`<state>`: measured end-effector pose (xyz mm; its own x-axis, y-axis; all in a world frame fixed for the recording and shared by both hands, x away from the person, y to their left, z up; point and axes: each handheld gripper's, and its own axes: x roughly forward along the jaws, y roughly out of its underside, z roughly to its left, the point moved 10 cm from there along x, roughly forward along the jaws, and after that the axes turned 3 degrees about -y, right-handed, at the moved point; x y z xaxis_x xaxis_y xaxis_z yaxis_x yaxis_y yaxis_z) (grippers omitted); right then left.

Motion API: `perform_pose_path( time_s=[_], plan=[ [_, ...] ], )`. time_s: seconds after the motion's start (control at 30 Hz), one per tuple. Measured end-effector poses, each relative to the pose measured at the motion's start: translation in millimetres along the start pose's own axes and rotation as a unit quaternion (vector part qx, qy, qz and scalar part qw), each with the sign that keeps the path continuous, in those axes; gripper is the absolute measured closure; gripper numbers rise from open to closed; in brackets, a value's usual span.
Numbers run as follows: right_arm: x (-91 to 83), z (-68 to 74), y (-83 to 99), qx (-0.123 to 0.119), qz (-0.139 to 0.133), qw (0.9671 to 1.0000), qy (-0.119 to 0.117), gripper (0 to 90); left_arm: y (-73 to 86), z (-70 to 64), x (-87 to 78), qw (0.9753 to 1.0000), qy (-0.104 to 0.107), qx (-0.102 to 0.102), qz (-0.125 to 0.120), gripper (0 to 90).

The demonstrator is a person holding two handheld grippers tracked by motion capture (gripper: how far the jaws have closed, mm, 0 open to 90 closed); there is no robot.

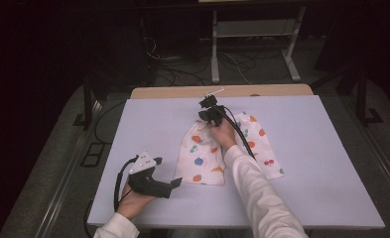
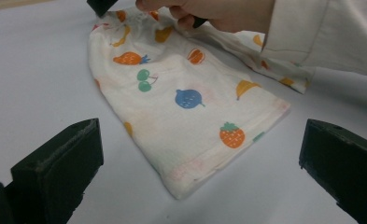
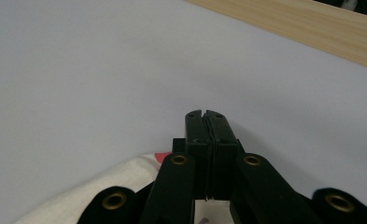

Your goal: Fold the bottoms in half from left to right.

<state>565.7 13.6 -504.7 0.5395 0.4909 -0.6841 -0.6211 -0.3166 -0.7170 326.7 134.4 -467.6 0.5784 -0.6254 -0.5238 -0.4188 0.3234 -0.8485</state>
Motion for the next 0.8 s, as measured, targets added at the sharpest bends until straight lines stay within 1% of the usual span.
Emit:
perform_pose_path(
  time_s=[0.17, 0.33, 0.47, 0.53, 0.67, 0.8],
  plan=[
    [-0.7, 0.4, -0.2, -0.005, 0.001, 1.0, -0.002, 87.4, -4.0, 6.8, 3.0, 0.9999, -0.003, -0.004, 0.009, 0.0],
    [-2.0, 0.7, -0.8, -0.006, 0.001, 1.0, -0.002, 87.4, -12.7, 12.3, 2.4, 0.9999, -0.005, -0.007, 0.012, 0.0],
    [-2.6, 1.9, -1.1, -0.008, 0.001, 1.0, -0.001, 87.4, -16.5, 17.8, 3.4, 0.9995, -0.001, -0.023, 0.023, 0.0],
    [-3.3, 2.1, -1.6, -0.007, 0.0, 1.0, 0.0, 87.4, -16.4, 20.7, 4.8, 0.999, 0.001, -0.036, 0.028, 0.0],
    [-4.3, 1.2, -2.7, -0.007, -0.003, 1.0, 0.0, 87.4, -12.8, 26.6, 8.7, 0.9969, 0.009, -0.065, 0.043, 0.0],
    [-5.0, 0.9, -3.1, -0.006, -0.004, 1.0, 0.0, 87.4, -8.5, 30.6, 13.4, 0.9941, 0.017, -0.089, 0.059, 0.0]
  ],
)
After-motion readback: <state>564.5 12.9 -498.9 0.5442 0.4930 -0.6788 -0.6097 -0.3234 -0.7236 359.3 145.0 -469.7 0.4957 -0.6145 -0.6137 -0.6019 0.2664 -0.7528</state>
